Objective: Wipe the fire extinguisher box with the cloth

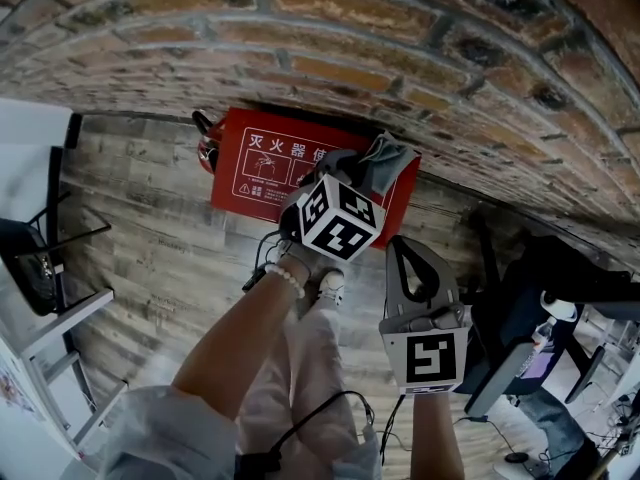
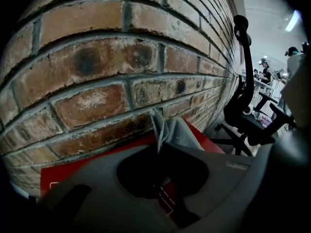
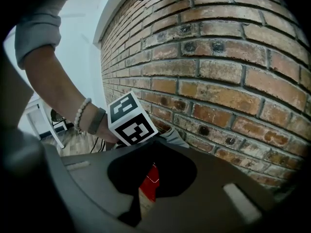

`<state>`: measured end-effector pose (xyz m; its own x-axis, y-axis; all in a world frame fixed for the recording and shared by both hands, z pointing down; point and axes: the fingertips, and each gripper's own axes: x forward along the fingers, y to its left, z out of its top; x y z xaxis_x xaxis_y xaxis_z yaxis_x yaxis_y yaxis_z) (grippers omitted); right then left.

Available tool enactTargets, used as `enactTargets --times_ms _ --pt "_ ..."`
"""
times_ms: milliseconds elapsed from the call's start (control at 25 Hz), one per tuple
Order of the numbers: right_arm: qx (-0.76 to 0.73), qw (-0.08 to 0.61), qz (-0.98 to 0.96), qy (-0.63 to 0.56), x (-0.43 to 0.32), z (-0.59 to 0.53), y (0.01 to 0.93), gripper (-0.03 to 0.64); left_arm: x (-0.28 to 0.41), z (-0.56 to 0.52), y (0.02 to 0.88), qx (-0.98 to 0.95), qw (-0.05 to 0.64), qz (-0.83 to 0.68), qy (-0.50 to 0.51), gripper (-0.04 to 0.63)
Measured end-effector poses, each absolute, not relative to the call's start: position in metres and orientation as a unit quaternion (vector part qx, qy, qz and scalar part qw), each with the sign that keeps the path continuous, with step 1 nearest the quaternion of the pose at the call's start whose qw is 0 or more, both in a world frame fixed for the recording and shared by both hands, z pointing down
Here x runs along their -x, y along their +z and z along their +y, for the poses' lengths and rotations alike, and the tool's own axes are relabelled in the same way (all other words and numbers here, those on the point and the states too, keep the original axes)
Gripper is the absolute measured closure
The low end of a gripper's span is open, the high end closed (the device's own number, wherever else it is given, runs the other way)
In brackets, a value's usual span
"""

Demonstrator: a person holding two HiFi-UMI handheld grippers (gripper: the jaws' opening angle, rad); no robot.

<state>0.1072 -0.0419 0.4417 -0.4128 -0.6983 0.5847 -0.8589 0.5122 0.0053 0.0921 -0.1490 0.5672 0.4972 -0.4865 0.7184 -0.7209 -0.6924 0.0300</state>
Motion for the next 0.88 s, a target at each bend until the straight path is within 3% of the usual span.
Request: enactTargets --times_ms 880 --pt "-0.453 0.280 -0.835 0.140 -0.063 -0.041 0.440 0.607 -0.012 -0.163 0.568 -0.825 0.183 -0.404 0.351 0.583"
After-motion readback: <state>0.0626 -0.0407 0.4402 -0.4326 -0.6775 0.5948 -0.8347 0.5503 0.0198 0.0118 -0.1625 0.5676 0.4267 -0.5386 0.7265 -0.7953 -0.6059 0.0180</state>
